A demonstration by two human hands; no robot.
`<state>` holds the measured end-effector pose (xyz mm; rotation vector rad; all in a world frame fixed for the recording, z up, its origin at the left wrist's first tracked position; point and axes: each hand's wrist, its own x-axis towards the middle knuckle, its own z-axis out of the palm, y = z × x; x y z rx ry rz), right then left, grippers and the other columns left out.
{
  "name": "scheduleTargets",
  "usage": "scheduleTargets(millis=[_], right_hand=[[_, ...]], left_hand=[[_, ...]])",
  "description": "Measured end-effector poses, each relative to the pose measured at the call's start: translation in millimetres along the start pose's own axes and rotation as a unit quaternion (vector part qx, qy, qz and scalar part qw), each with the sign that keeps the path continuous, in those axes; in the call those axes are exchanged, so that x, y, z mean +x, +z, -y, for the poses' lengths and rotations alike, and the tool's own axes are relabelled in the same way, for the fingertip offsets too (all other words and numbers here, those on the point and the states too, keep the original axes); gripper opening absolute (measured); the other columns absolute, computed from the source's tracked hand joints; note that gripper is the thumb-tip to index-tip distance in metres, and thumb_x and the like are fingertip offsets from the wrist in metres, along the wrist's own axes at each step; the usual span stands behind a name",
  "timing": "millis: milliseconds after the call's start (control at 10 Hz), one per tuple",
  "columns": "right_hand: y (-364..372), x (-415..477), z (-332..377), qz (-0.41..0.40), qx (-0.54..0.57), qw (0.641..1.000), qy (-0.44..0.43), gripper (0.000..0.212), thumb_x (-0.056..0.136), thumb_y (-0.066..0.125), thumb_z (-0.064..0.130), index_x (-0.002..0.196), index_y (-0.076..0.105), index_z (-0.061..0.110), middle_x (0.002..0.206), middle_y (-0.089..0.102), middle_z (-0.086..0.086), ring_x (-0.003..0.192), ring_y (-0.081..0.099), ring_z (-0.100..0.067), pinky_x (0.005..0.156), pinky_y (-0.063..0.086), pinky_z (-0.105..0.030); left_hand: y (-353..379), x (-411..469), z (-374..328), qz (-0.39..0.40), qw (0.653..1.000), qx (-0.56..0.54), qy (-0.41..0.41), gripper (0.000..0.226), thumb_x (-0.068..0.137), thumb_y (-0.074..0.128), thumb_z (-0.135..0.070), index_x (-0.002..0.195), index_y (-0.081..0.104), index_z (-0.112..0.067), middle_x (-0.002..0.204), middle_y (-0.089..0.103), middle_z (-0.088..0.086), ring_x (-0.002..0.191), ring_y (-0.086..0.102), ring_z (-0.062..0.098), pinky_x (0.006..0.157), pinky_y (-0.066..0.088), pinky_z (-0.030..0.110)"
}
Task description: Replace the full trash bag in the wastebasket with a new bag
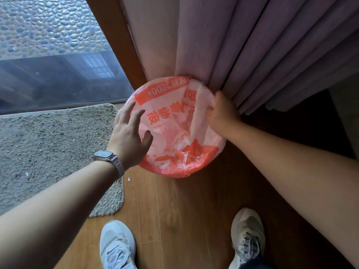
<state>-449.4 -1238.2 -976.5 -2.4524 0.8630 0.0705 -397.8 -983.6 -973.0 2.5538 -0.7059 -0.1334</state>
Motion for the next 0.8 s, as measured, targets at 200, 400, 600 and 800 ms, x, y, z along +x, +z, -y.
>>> scheduleTargets(millis=[200,400,600,800], right_hand=[[-4,-12,-10,0.002,0.08,0.996,0.039,0.025,0.091,0.053,0.02,0.113,0.054,0.008,0.113,0.06,-0.014,0.1,0.059,-0.031,0.072,0.038,-0.028],[-22,-33,-30,0.021,0.071,0.995,0.066,0.022,0.094,0.053,0.022,0.113,0.053,0.011,0.108,0.059,-0.009,0.087,0.056,-0.022,0.067,0.039,-0.027],[-34,-44,-67,0.021,0.055,0.992,0.11,0.023,0.093,0.054,0.026,0.113,0.054,0.016,0.102,0.06,-0.004,0.084,0.059,-0.019,0.062,0.041,-0.026],[-69,-59,-69,0.06,-0.013,0.986,0.155,0.042,0.089,0.057,0.039,0.126,0.043,0.024,0.121,0.055,-0.008,0.099,0.058,-0.029,0.069,0.044,-0.031]], left_hand=[[-1,2,-5,-0.031,0.996,-0.047,-0.072,0.062,0.08,0.059,-0.01,0.139,0.039,-0.008,0.147,0.035,0.013,0.135,0.032,0.03,0.114,0.026,0.039],[-1,9,-15,0.003,0.995,-0.046,-0.084,0.053,0.082,0.05,-0.001,0.134,0.046,-0.006,0.124,0.048,0.02,0.106,0.051,0.037,0.092,0.044,0.04],[16,19,-36,0.024,0.996,-0.072,-0.045,0.053,0.081,0.054,-0.002,0.134,0.049,-0.008,0.121,0.05,0.019,0.101,0.054,0.036,0.09,0.045,0.039],[-9,15,-69,0.103,0.991,-0.066,-0.059,0.061,0.081,0.061,-0.012,0.139,0.042,-0.015,0.135,0.045,0.01,0.117,0.05,0.03,0.098,0.043,0.039]])
